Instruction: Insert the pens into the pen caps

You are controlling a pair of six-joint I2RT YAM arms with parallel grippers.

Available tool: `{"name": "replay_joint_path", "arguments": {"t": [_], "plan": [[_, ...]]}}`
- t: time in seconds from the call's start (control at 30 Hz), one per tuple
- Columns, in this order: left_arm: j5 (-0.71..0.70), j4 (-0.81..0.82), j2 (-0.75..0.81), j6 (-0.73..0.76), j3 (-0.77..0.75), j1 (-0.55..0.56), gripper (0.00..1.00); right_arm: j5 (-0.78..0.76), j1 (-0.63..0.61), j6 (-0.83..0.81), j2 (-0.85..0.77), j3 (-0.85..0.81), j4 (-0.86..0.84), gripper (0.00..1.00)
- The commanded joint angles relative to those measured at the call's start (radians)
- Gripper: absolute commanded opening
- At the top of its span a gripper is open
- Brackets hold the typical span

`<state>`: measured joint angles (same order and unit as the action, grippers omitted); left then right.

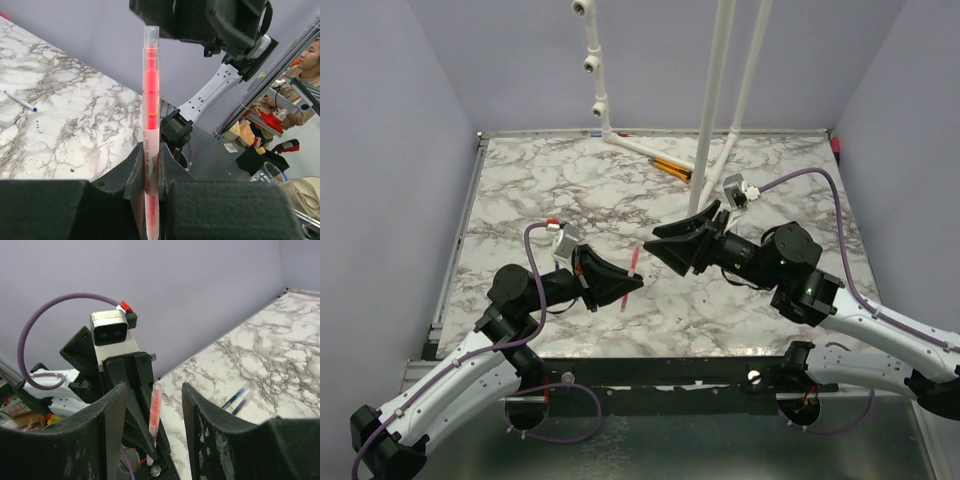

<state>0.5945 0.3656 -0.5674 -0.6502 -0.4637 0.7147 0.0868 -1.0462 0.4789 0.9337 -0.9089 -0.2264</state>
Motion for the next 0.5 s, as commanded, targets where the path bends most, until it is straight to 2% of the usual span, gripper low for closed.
{"name": "replay_joint_path", "arguments": {"t": [0.0, 0.23, 0.47], "plan": [[-0.022, -0.018, 0.004, 0.028, -0.024, -0.004, 0.00, -0.025, -0.004, -0.039, 0.040, -0.089, 0.116, 0.52], [-0.034, -0.036, 0.006, 0.039, -0.029, -0.003, 0.00, 0.003, -0.005, -0.038, 0.110, -0.147, 0.122, 0.48], [-0.030, -0.037, 0.005, 0.040, -0.028, -0.003, 0.00, 0.029, -0.005, -0.033, 0.142, -0.150, 0.111, 0.40]]}}
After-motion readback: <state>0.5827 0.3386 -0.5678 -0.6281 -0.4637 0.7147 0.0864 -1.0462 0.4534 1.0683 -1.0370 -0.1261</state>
